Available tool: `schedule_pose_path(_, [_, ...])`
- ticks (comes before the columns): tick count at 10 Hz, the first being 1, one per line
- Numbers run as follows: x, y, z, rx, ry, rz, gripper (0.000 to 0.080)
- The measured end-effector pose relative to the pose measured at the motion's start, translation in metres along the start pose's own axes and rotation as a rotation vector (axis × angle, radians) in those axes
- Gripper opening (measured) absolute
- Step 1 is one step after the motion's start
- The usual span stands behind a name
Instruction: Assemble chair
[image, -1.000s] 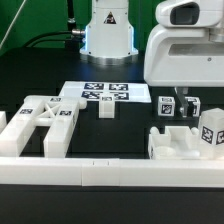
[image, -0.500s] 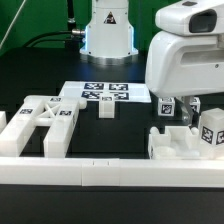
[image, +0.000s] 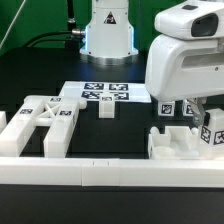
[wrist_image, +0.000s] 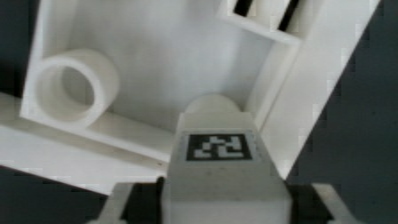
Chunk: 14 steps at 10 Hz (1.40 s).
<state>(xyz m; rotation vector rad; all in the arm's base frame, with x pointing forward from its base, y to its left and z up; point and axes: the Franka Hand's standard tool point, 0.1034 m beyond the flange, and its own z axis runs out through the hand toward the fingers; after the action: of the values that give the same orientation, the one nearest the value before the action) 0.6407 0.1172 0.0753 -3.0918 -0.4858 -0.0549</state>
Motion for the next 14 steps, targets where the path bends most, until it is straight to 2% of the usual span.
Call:
schedule_pose_path(2, [0.0007, -0.0017, 0.0001, 0.000, 0.003, 0.073, 0.0286])
schedule_pose_path(3, [0.0012, -0.0012, 0.0000, 0.009, 0.008, 0.190, 0.0286])
schedule_pose_path(6, [0.0022, 0.0002, -0.0003, 0.056, 0.054, 0.605, 0.0286])
schedule_pose_path(12, [0.0044, -0.0046, -0.0001, 0.051, 0.055, 1.177, 0.0287])
schedule_pose_path(13, [0.0045, -0.0058, 0.0001, 0.061, 0.051, 1.228, 0.0339])
schedule_pose_path(14, [0.0046, -0.0076, 0.0005, 0.070, 0.046, 1.245, 0.0473])
